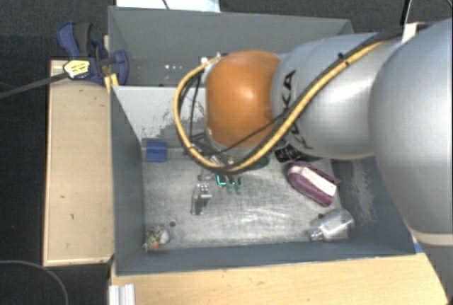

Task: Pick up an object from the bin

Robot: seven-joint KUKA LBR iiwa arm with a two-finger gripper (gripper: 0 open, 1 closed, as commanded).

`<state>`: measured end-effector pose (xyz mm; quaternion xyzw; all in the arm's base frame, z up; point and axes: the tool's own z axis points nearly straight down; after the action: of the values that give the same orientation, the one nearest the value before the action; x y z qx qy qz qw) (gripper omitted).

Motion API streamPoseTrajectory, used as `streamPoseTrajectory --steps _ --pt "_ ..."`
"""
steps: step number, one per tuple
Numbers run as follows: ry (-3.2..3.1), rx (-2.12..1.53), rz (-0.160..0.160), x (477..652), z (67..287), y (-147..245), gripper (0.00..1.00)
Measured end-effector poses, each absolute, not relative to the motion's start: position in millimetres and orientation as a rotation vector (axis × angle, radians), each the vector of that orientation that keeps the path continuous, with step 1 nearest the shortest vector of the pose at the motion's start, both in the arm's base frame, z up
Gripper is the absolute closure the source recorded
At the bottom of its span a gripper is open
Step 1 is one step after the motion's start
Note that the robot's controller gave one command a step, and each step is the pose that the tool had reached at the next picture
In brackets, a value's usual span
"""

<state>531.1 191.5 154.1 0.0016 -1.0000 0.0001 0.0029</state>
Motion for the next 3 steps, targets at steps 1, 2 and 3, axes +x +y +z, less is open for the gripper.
streamPoseTrajectory --steps 1,2,3 --pt "-3.143 0.07 -0.002 583.4 70 120 0.0" --pt "-3.142 0.217 0.004 594.6 102 57 0.0" --pt "-3.114 -0.413 -0.002 584.1 100 85 0.0"
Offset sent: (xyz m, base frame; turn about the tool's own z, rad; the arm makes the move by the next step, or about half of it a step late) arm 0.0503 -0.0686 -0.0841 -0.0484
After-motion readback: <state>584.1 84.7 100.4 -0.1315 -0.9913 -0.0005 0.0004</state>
